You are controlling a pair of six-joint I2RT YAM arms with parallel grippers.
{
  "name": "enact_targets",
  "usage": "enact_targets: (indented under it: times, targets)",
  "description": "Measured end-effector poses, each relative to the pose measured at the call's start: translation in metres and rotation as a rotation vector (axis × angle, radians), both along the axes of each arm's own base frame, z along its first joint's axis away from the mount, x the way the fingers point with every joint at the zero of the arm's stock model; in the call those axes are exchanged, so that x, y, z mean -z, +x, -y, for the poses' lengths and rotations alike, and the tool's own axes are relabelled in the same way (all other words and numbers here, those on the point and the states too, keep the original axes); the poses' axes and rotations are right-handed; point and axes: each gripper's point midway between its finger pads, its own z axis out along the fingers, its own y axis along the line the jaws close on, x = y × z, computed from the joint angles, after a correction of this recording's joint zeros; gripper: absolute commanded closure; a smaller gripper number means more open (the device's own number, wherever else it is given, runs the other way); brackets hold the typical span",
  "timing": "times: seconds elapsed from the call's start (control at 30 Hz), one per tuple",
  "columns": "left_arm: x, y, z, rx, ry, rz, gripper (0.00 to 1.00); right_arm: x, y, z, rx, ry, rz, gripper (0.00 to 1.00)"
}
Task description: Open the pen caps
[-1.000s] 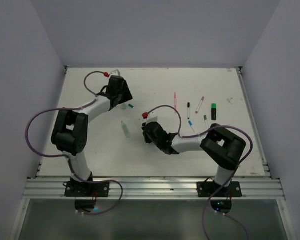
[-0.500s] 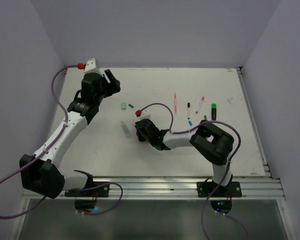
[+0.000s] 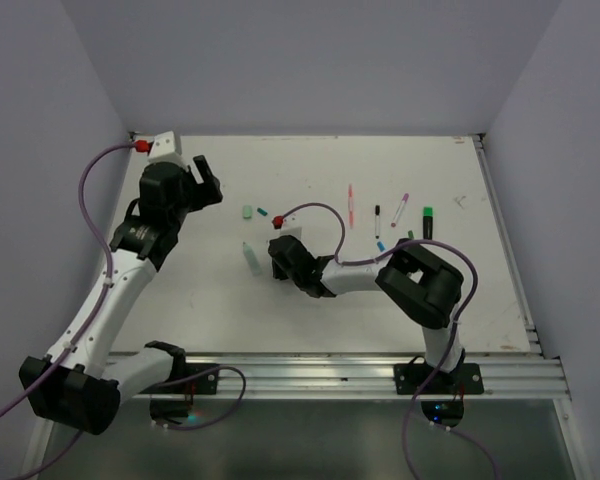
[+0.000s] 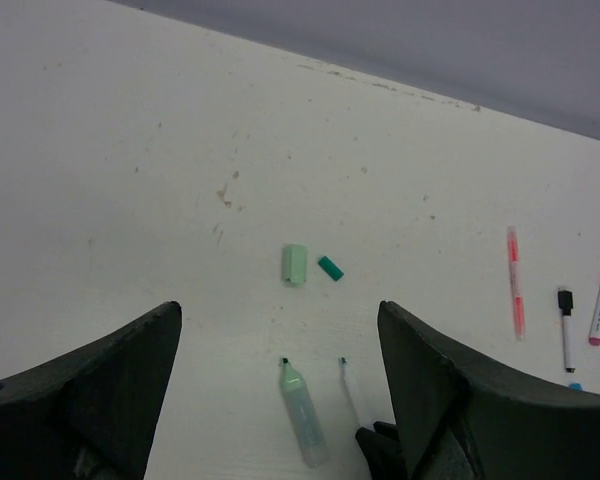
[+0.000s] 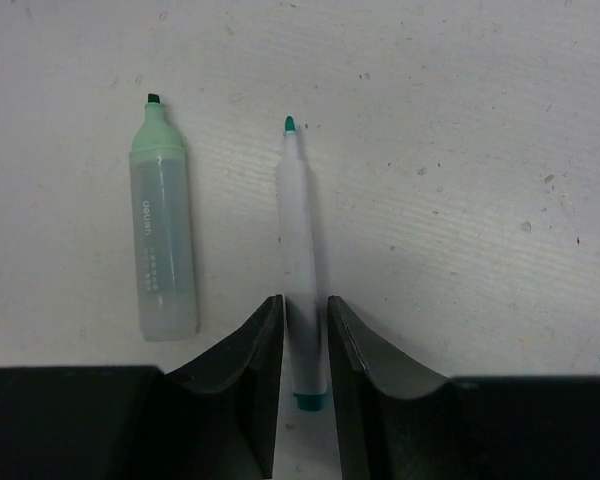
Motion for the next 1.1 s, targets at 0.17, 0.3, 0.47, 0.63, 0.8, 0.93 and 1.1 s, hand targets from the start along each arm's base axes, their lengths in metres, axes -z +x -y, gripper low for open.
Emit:
enact_targets:
  times: [0.17, 0.3, 0.47, 0.63, 0.8, 0.93, 1.1]
  targets:
    - [0.008, -0.014, -0.013, -0.021, 0.056, 0.007, 0.16, -0.001, 0.0, 0.0, 0.01, 0.003, -0.006, 0.62]
    - [0.037, -0.027, -0.022, -0.032, 0.107, -0.048, 0.16, -0.001, 0.0, 0.0, 0.012, -0.003, -0.012, 0.6]
    - [0.057, -0.033, -0.029, -0.041, 0.151, -0.093, 0.16, -0.004, -0.006, 0.011, 0.012, -0.048, -0.036, 0.52]
    - [0.056, -0.035, -0.032, -0.052, 0.164, -0.088, 0.16, -0.041, -0.009, 0.038, 0.016, -0.069, -0.042, 0.44]
    - [0.052, -0.036, -0.036, -0.063, 0.179, -0.077, 0.16, -0.085, 0.026, 0.112, 0.156, -0.054, -0.026, 0.37]
    - [0.051, -0.036, -0.037, -0.068, 0.182, -0.073, 0.15, -0.093, 0.049, 0.2, 0.341, -0.085, -0.049, 0.34]
    - [0.051, -0.036, -0.037, -0.068, 0.182, -0.073, 0.15, -0.062, 0.042, 0.273, 0.473, -0.144, -0.186, 0.34]
